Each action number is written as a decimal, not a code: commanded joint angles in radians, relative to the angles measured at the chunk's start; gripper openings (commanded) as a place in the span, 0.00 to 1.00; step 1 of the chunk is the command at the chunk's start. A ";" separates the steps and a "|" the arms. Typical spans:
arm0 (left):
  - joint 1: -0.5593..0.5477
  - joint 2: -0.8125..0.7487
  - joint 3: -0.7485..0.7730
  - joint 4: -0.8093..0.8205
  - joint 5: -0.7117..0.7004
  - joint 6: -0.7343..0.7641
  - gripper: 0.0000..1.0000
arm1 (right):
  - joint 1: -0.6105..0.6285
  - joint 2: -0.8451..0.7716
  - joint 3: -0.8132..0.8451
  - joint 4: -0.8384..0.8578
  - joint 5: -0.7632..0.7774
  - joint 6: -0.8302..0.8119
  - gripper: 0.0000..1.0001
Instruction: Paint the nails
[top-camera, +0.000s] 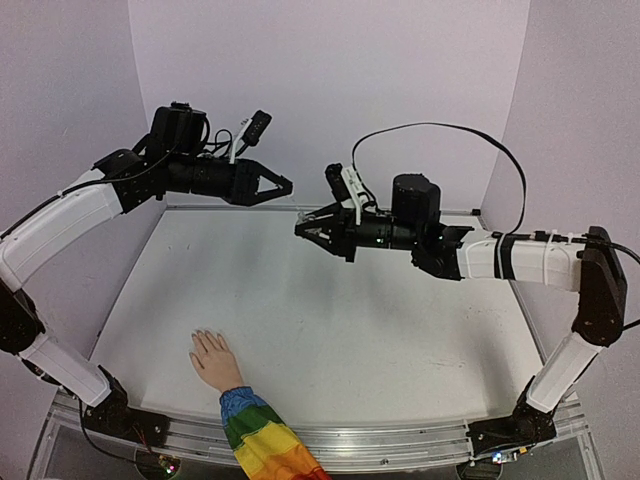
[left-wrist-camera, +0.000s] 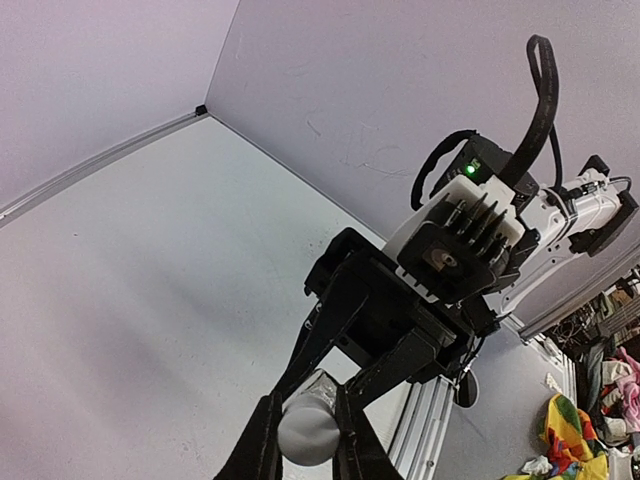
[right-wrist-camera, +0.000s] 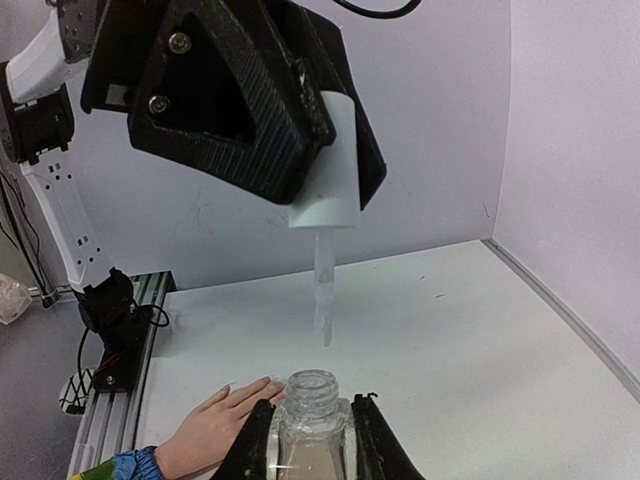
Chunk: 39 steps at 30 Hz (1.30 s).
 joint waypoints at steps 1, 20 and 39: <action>-0.004 -0.002 0.033 0.043 -0.015 0.015 0.00 | 0.011 -0.002 0.052 0.090 -0.016 -0.040 0.00; -0.002 0.000 0.019 0.020 -0.013 0.028 0.00 | 0.017 0.016 0.068 0.099 0.012 -0.029 0.00; -0.003 -0.003 0.005 0.009 -0.012 0.036 0.00 | 0.021 0.014 0.055 0.119 0.043 -0.024 0.00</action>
